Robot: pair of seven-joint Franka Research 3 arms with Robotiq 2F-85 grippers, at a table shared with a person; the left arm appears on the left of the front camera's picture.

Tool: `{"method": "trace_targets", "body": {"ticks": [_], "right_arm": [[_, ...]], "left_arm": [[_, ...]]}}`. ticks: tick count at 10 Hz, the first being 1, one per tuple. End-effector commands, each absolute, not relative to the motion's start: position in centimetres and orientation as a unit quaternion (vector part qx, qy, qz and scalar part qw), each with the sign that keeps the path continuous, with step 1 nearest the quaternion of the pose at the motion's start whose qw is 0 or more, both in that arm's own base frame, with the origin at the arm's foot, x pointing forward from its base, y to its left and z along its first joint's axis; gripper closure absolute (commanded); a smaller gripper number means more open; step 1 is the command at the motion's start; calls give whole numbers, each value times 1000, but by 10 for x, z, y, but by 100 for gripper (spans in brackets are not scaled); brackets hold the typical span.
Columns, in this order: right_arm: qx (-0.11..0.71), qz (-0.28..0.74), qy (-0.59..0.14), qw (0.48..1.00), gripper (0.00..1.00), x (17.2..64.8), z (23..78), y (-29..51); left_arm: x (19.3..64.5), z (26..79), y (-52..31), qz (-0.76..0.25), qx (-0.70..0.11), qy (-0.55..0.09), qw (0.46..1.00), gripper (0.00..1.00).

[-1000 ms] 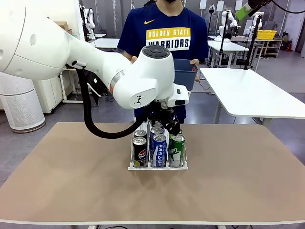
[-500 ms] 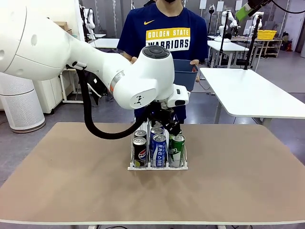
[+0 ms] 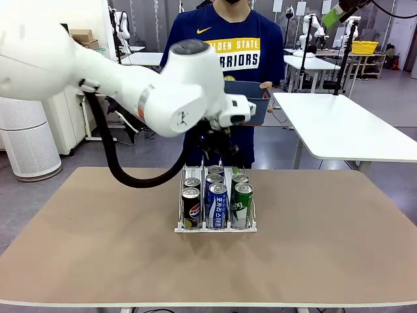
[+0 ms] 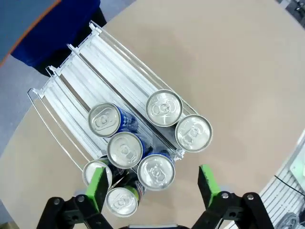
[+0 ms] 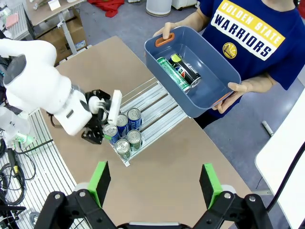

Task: Fill the beverage cans into the dispenser.
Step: Pick up the Pepsi coke handed by the human.

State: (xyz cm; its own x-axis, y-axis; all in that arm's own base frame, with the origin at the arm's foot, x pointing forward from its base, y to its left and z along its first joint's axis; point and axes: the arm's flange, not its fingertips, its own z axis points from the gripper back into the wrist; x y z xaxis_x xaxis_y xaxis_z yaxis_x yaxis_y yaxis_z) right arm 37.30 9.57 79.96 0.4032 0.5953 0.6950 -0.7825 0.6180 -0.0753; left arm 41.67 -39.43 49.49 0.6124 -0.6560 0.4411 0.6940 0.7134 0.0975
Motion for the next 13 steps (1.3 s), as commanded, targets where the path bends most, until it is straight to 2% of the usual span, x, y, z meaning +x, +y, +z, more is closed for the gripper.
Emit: {"method": "trace_targets", "body": {"ticks": [1,5,7,9,12,13], "right_arm": [[133,416,-352,828,0,373,798,96],[133,416,-352,828,0,373,798,96],[133,416,-352,828,0,373,798,96],[133,416,-352,828,0,373,798,96],[133,416,-352,828,0,373,798,96],[133,416,-352,828,0,373,798,96]], "left_arm": [[407,522,-336,-389,-63,-213,894,0],[394,614,-277,-363,-38,-242,899,0],[389,652,-249,-349,-36,-292,889,0],[388,693,-218,-358,-24,-312,879,0],[386,722,-207,-318,-5,-322,892,0],[382,718,-212,-337,-28,-328,882,0]]}}
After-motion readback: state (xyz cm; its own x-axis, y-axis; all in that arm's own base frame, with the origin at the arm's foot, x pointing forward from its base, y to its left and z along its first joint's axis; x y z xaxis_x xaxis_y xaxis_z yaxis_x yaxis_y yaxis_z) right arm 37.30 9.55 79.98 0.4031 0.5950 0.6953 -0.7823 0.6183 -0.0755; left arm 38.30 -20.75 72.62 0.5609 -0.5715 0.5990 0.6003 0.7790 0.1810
